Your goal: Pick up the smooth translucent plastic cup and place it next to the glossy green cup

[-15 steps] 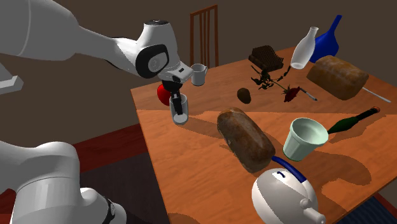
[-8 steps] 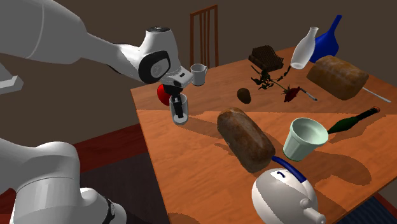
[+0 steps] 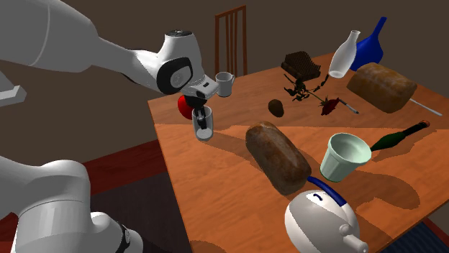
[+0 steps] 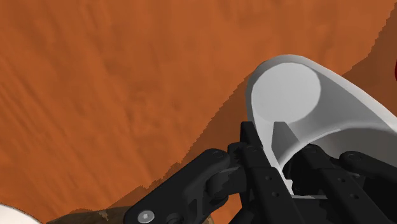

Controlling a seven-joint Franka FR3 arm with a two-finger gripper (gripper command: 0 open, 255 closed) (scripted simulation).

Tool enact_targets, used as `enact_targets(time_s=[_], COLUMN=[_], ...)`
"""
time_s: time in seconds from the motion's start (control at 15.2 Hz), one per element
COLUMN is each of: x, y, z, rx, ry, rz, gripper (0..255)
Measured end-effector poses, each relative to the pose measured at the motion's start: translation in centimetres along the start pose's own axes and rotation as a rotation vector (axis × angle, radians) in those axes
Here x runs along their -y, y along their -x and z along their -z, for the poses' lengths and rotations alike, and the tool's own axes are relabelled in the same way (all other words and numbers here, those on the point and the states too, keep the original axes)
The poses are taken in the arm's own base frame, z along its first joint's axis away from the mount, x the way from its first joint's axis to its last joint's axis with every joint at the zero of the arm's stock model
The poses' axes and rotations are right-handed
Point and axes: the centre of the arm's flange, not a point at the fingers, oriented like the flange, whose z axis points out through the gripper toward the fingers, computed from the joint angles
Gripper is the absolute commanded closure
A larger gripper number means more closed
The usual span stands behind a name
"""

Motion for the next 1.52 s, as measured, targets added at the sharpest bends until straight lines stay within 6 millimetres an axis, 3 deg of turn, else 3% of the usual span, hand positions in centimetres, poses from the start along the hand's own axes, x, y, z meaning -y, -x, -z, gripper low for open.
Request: enact_targets(time_s=[0.4, 1.52], x=[0.0, -0.3], y=[0.0, -1.0], z=[0.2, 8.9], rx=[0.0, 0.0], ry=[0.0, 0.0], rz=[0.0, 0.0], gripper=[255, 255])
